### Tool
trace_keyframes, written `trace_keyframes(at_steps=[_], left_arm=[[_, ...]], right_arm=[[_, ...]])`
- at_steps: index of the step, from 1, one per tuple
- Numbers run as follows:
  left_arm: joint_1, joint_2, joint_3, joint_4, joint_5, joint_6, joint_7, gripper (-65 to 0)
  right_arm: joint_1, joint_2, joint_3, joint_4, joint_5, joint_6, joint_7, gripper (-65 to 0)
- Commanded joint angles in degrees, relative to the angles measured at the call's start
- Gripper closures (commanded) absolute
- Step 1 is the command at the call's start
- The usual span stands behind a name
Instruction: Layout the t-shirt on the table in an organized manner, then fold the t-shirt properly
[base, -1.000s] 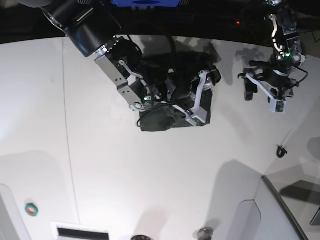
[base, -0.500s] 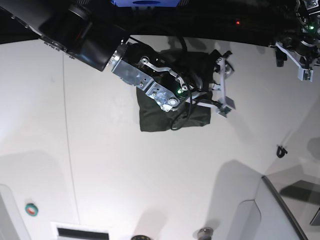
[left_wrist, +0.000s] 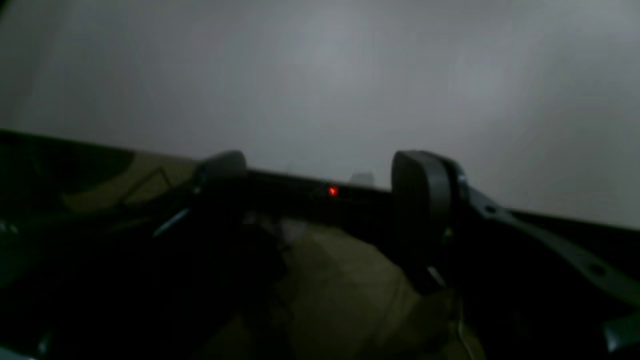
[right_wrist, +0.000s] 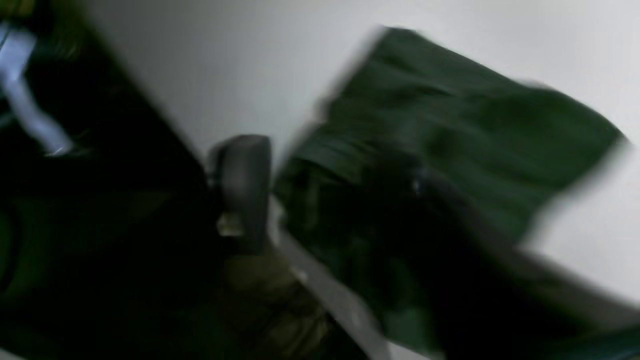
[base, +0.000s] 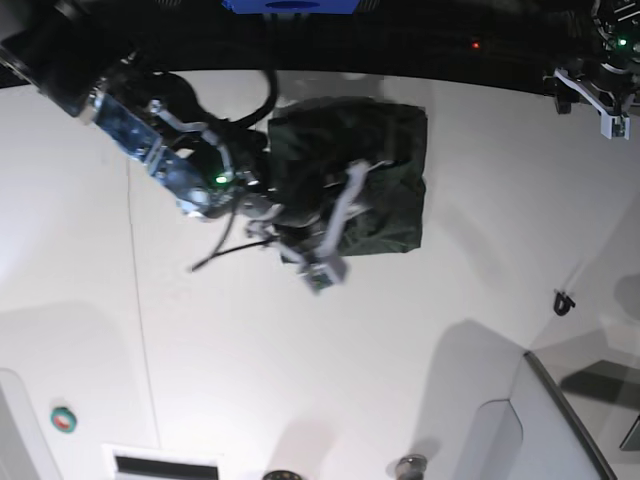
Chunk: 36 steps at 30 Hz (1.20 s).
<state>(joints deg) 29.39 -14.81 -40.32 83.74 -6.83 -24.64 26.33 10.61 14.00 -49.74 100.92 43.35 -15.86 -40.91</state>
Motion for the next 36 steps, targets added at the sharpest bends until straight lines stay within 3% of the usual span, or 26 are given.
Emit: trace_keyframes(at_steps=[1,2,5,12,15,21,25,30,31,34,36], left_arm=[[-0.07,-1.06,-0.43,0.87,-0.33,0.16,-1.40,-43.4],[-0.07,-1.06,-0.43,0.78,-0.33,0.16,-1.40,-43.4],[-0.33,-1.06,-0.43,0.87,-0.33,0.16,-1.40,-43.4],[-0.42,-0.88,-0.17,1.22,-0.51,0.16,-1.40,-43.4],[-0.42,-0.88,-0.17,0.96,-0.51,0.16,-1.40,-43.4],[-0.42,-0.80,-0.17,1.22,-0.69,0.16,-1.40,-43.4],[-0.33,-0.80,-0.17,1.31,-0.77,0.16,-1.32,-43.4],[-0.07,-0.80,-0.34,1.13,-0.77,0.16,-1.32,-43.4],[-0.07,-0.80,-0.34,1.05,-0.77,0.16,-1.32,-43.4],[-0.16,-0.80,-0.34,0.87,-0.51,0.16,-1.32,-43.4],[-0.24,-0.80,-0.34,0.87,-0.69,0.16,-1.32,-43.4]], right_arm=[[0.77,-0.07,1.69,-0.40,0.21,2.10,1.74,-8.1],[0.42,0.11,2.75,-1.80,0.21,3.33,1.74,0.0],[0.16,0.02,3.71,-7.08,0.47,6.58,2.00,-2.4],[0.25,-3.93,3.54,-16.84,0.12,6.85,3.41,-0.8],[0.69,-4.29,1.96,-19.03,0.12,10.19,5.26,-0.8],[3.94,-10.88,0.20,-27.47,0.12,12.03,7.19,-0.8],[7.89,-14.48,-4.20,-31.52,0.12,14.14,10.36,-0.8],[12.90,-18.70,-10.53,-39.08,0.12,14.41,15.02,-0.3],[13.96,-18.88,-12.64,-39.17,0.12,15.11,16.33,-0.3],[15.89,-18.09,-18.79,-36.35,0.12,22.85,18.62,-0.2],[15.98,-16.94,-18.88,-33.19,0.12,24.78,18.62,-0.2]])
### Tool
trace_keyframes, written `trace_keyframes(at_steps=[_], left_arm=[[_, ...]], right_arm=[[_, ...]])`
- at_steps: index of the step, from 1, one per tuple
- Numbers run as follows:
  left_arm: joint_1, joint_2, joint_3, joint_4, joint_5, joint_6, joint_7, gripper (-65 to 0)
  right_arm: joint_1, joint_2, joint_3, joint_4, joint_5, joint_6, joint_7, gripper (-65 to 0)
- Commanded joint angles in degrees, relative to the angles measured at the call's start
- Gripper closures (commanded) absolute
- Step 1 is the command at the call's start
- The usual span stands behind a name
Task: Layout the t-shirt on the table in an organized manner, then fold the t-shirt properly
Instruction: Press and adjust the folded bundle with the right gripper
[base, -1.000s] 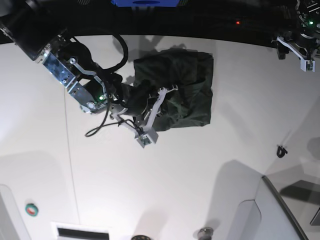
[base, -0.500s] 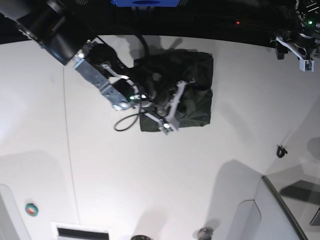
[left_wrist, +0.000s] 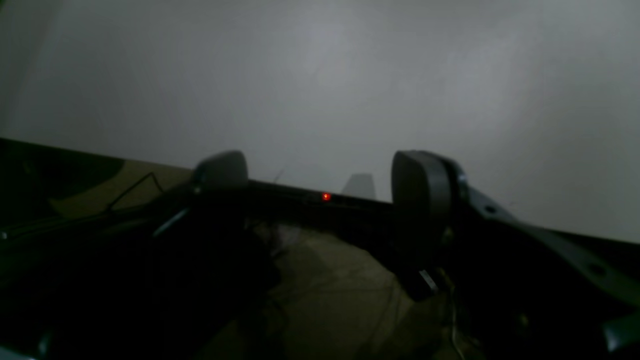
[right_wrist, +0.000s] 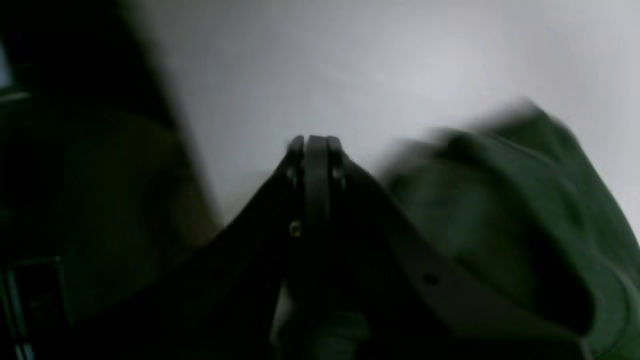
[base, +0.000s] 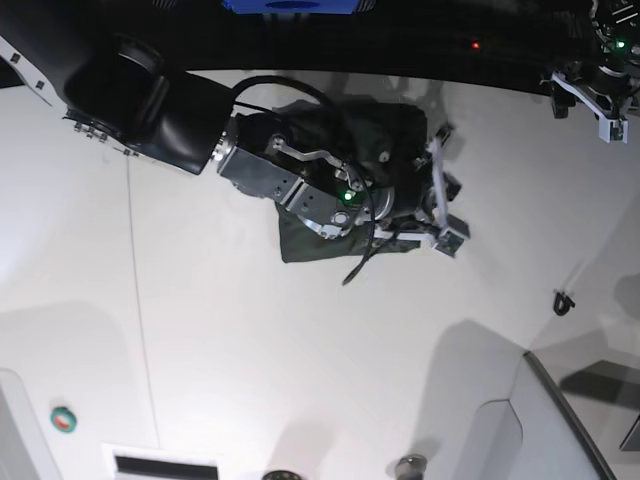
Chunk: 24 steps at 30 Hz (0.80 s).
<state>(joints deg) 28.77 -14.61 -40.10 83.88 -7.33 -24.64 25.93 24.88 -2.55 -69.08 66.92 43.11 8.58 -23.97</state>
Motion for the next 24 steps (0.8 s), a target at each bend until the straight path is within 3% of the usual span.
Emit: trace_keyframes(at_steps=[1,3,6,7,14,21,24], left_arm=[[0.37,-0.99,-0.56,0.74,-0.18,0.16,-0.92,-43.4],[0.37,-0.99,-0.56,0.74,-0.27,0.16,-0.92,-43.4],[0.46,-0.99,-0.56,0.74,-0.18,0.16,-0.92,-43.4],[0.46,-0.99,-0.56,0.74,-0.01,0.16,-0.92,-43.4],[0.37,-0.99,-0.39,1.00,-0.01,0.16,-0.92,-43.4],[0.72,-0.91,-0.47,0.65,-0.10,0.16,-0.92,-43.4],[0.72,-0.91,-0.47,0.65,-0.10,0.16,-0.92,-43.4]], right_arm=[[1.71,0.13,0.55,2.76,0.45,-0.01,1.68,-0.2],[1.71,1.89,0.55,5.66,0.89,-2.82,1.50,-0.5],[0.83,2.77,0.55,7.68,0.45,-10.91,-3.15,-0.2],[0.83,2.77,0.46,7.59,0.45,-11.96,-4.21,-0.2],[1.01,2.59,3.98,1.61,0.36,-12.23,-4.39,-0.2],[4.08,-0.75,6.27,-10.78,0.36,-12.14,0.45,-0.2],[4.17,-1.45,6.53,-9.38,0.54,-12.05,0.45,-0.2]])
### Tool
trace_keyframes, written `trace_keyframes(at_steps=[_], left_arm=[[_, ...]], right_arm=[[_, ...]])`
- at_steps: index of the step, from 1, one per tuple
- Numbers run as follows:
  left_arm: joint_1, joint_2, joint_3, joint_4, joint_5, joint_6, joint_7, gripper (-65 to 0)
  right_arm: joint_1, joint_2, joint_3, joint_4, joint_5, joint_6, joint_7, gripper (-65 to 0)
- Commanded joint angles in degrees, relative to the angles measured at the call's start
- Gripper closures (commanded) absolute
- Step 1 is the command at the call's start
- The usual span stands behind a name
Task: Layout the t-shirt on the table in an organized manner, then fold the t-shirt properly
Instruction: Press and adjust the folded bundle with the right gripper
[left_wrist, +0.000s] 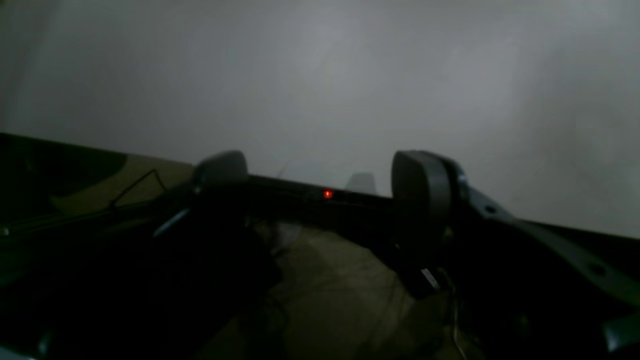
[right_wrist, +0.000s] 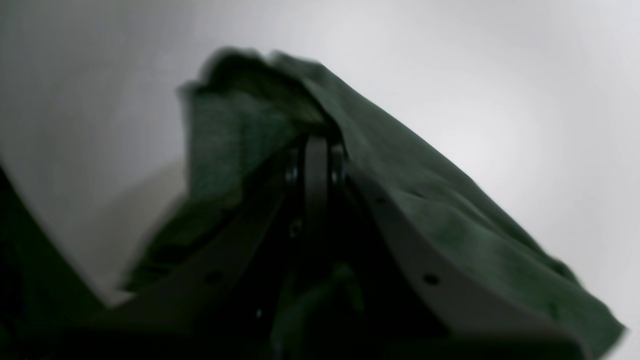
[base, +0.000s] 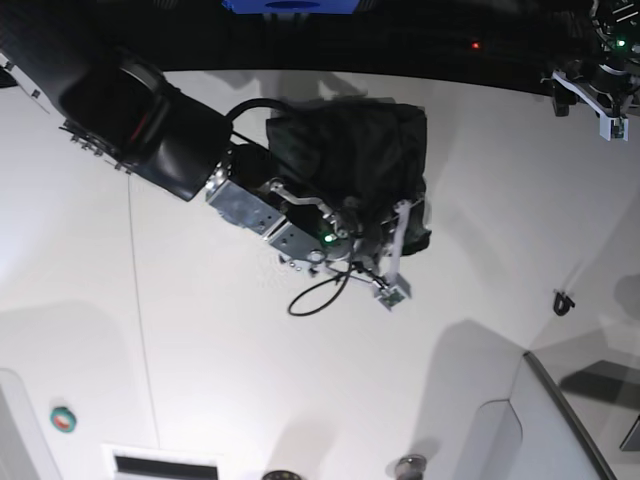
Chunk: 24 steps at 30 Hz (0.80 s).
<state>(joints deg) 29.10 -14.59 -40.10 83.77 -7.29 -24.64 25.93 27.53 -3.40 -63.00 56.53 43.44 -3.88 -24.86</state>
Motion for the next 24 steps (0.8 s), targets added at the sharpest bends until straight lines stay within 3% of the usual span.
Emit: trace_keyframes(at_steps=[1,4,9,13,17,22,24], left_arm=[[0.39,-0.93,-0.47,0.76,-0.05,0.16,-0.92,-43.4],[0.30,-0.93,-0.47,0.76,0.04,0.16,-0.92,-43.4],[0.39,-1.01,-0.65,0.67,0.04,0.16,-0.92,-43.4],[0.13,-1.19,-0.65,0.67,0.04,0.16,-0.92,-43.4],[-0.40,-1.19,-0.39,0.85,0.04,0.16,-0.92,-43.4],[-1.63,-1.01,-0.30,0.85,0.04,0.16,-0.83,-43.4],[-1.72,-1.01,-0.30,0.85,-0.05,0.16,-0.83,-43.4]], right_arm=[[1.35,-0.51,0.45,3.55,0.30,0.41,1.35,-0.2],[0.91,0.89,0.45,11.47,0.38,-0.03,0.20,-0.2],[-1.73,5.73,2.21,23.07,0.47,-0.21,-9.20,-0.2],[-9.81,9.16,6.69,30.46,0.12,-0.21,-15.97,-0.5],[-17.55,12.23,7.66,34.76,-0.14,-0.21,-13.60,-1.2],[-22.21,12.76,7.57,36.52,-9.64,-0.21,-11.75,-16.8],[-22.74,11.09,7.93,36.17,-13.86,-0.21,-11.67,-18.9]])
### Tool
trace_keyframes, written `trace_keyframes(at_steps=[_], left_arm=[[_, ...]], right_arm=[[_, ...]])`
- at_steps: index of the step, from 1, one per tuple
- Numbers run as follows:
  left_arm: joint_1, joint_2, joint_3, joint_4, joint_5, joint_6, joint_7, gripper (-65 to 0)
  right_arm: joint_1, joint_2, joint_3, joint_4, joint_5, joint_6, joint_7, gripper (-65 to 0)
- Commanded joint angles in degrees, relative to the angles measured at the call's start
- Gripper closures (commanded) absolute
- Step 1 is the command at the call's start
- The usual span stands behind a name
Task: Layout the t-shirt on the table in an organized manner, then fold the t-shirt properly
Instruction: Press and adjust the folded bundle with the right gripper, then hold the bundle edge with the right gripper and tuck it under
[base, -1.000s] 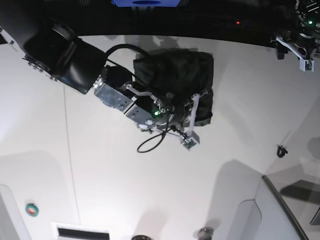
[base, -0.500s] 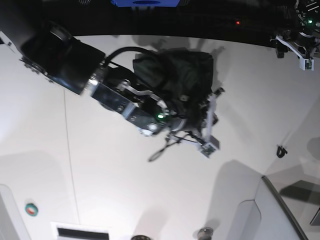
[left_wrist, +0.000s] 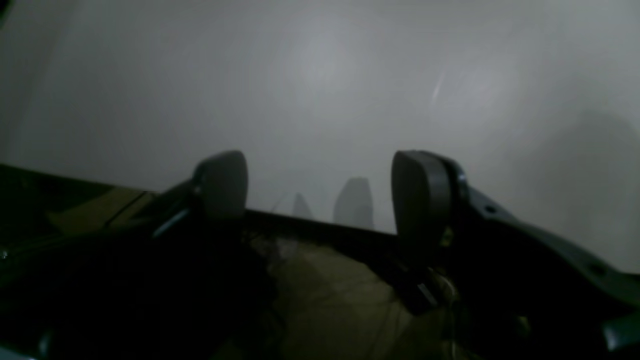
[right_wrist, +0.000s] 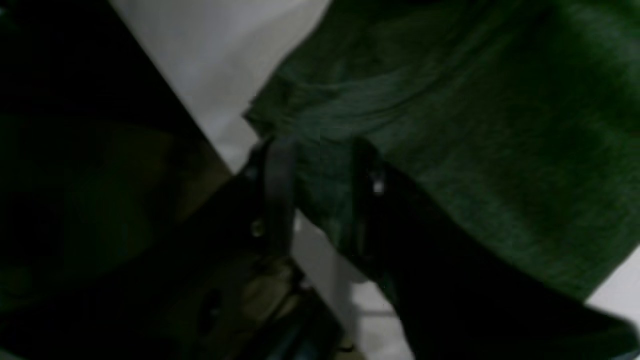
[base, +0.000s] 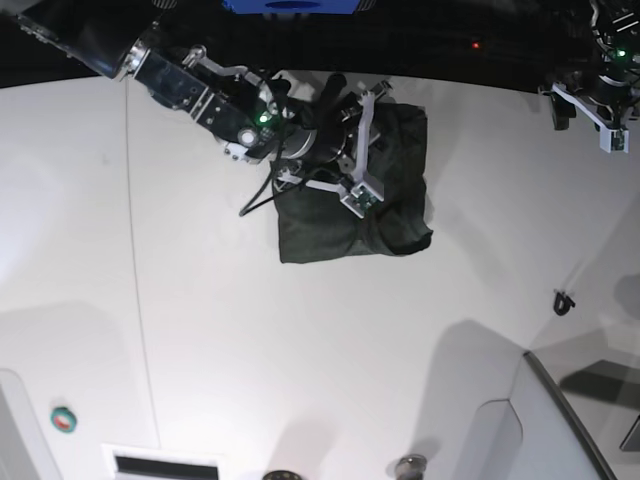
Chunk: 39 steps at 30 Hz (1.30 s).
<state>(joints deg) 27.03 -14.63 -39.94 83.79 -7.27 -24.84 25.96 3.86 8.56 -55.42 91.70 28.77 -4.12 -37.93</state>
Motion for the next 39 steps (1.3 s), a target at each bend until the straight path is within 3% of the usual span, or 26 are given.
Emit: trace_keyframes(at_steps=[1,6,10,14,20,26,31,33,37,39], left_arm=[[0.36,-0.97,-0.45,0.83,0.01,0.36,-0.86,-43.4],[0.80,-0.97,-0.54,0.91,0.01,0.36,-0.86,-43.4],[0.89,-0.97,-0.63,0.74,0.01,0.36,-0.86,-43.4],[0.89,-0.97,-0.63,0.74,0.01,0.36,-0.86,-43.4],[0.62,-0.97,-0.45,0.74,0.01,0.36,-0.86,-43.4],[0.53,-1.23,-0.54,0.65,0.01,0.36,-0.86,-43.4],[0.53,-1.15,-0.63,0.65,0.01,0.36,-0.86,-43.4],[0.53,-1.06,-0.63,0.65,0.01,0.36,-0.86,-43.4],[0.71,-1.06,-0.54,0.65,0.01,0.36,-0.86,-43.4],[0.80,-0.97,-0.45,0.65,0.01,0.36,-0.86,-43.4]], right_arm=[[0.67,-1.48,0.52,0.74,-0.77,0.03,1.41,-17.9],[0.85,-4.56,0.52,-5.94,-4.73,0.38,1.49,-5.6],[0.85,-7.19,-0.01,-12.54,-4.73,0.65,1.58,-5.3],[1.46,-7.28,-2.30,-13.94,-4.55,2.67,1.58,-5.3],[3.31,-7.28,-6.34,-13.85,-4.29,3.02,-1.06,-5.1],[4.80,-6.84,-7.75,-4.62,-4.64,3.02,-7.03,-5.4],[6.56,-7.28,-7.83,-0.84,-4.73,2.93,-7.39,-5.7],[7.61,-8.07,-8.10,-1.46,-4.73,2.93,-7.30,-9.5],[9.29,-10.36,-8.19,-5.59,-4.73,2.93,-7.30,-26.9],[9.81,-11.59,-8.27,-7.79,-4.73,2.93,-7.30,-28.2]])
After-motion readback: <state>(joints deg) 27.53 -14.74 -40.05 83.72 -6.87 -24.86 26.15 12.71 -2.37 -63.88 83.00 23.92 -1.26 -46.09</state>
